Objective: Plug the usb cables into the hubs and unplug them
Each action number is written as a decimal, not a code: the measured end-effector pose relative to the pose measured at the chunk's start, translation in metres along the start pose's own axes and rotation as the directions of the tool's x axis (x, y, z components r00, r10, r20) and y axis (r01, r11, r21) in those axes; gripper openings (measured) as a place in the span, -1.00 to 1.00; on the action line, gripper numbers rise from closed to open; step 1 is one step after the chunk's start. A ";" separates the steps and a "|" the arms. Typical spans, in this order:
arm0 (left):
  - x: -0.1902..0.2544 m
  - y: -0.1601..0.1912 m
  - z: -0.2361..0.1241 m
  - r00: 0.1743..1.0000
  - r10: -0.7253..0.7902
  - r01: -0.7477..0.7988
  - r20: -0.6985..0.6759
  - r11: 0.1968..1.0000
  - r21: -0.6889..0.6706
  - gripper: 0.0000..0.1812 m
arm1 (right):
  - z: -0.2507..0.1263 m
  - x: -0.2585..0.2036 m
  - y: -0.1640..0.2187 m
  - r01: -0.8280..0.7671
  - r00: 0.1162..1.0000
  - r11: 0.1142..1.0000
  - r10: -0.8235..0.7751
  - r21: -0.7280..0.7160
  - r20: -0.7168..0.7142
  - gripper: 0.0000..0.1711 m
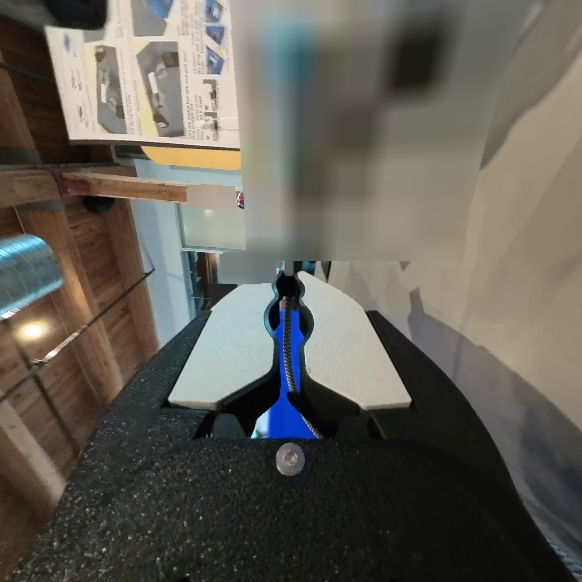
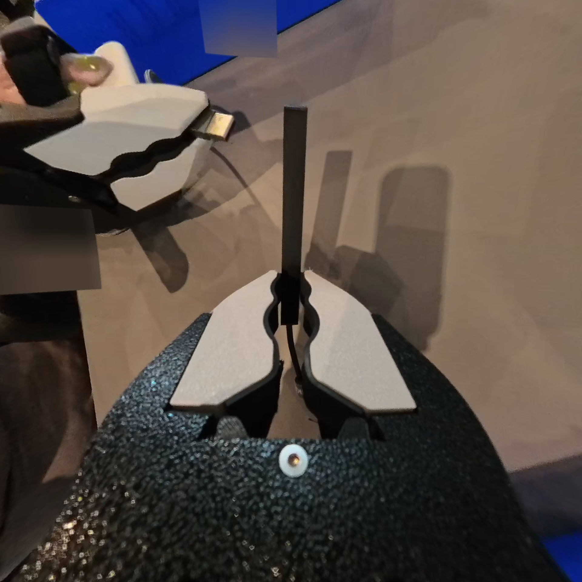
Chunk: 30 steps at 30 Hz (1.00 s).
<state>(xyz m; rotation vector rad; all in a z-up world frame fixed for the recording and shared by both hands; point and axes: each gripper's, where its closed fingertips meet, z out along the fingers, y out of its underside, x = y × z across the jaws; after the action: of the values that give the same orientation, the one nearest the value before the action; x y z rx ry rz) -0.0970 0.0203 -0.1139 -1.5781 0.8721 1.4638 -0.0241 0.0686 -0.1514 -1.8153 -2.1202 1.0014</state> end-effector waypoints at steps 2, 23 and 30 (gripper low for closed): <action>-0.004 -0.003 -0.002 0.997 -0.074 0.074 -0.005 0.997 0.030 -0.94 | 0.001 -0.001 -0.001 0.005 1.000 1.000 -0.005 0.006 -0.002 -0.89; -0.002 0.001 0.000 0.975 -0.207 0.211 -0.076 0.977 0.041 -0.93 | -0.005 -0.007 -0.011 0.010 1.000 0.993 -0.007 0.115 -0.024 -0.89; -0.010 0.000 0.000 0.979 -0.200 0.202 -0.034 0.978 0.059 -0.94 | -0.008 -0.012 -0.011 0.017 1.000 0.993 -0.017 0.116 0.000 -0.89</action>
<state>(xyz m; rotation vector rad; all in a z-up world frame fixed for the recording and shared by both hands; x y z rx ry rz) -0.0979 0.0203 -0.1039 -1.5947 0.7427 1.2631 -0.0259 0.0598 -0.1349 -1.7399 -2.0288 1.0980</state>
